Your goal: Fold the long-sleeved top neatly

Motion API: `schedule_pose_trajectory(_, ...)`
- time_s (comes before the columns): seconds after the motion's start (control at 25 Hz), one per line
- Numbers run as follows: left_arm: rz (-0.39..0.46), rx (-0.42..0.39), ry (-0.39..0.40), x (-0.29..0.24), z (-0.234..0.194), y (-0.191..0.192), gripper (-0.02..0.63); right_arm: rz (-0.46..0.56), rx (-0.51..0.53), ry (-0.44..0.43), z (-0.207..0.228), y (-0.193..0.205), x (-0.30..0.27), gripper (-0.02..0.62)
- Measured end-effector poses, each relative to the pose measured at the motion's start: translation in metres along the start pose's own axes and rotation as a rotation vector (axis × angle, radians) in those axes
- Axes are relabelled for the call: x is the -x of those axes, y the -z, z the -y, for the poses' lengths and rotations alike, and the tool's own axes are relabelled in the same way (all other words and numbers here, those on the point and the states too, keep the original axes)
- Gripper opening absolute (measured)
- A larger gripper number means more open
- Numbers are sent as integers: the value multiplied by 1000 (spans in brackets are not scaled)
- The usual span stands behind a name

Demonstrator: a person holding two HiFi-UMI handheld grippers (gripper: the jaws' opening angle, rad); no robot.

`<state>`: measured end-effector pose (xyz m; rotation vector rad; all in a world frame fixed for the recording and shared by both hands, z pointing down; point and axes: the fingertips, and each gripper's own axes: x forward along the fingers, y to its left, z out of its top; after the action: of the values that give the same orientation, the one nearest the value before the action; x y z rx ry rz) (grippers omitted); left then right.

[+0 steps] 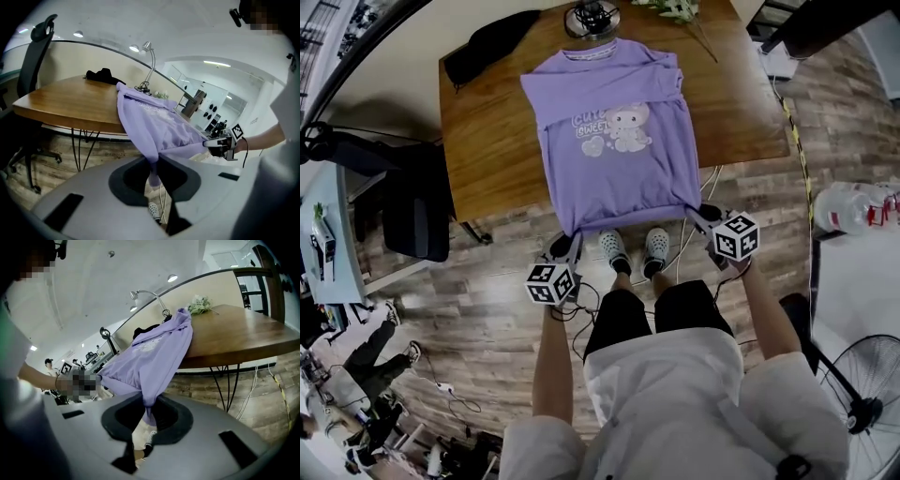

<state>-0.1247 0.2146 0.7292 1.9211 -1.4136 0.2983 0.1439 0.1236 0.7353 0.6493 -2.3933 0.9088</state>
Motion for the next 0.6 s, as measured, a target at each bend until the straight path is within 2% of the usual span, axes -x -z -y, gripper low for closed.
schedule_pose_trajectory(0.4,37,-5,21,54,64,3,60,20,0,-85,-34,-1,65,48)
schedule_pose_trajectory(0.6,76,-37,49,68,78,-23,60,47,12,-123,-39,-23,80,49)
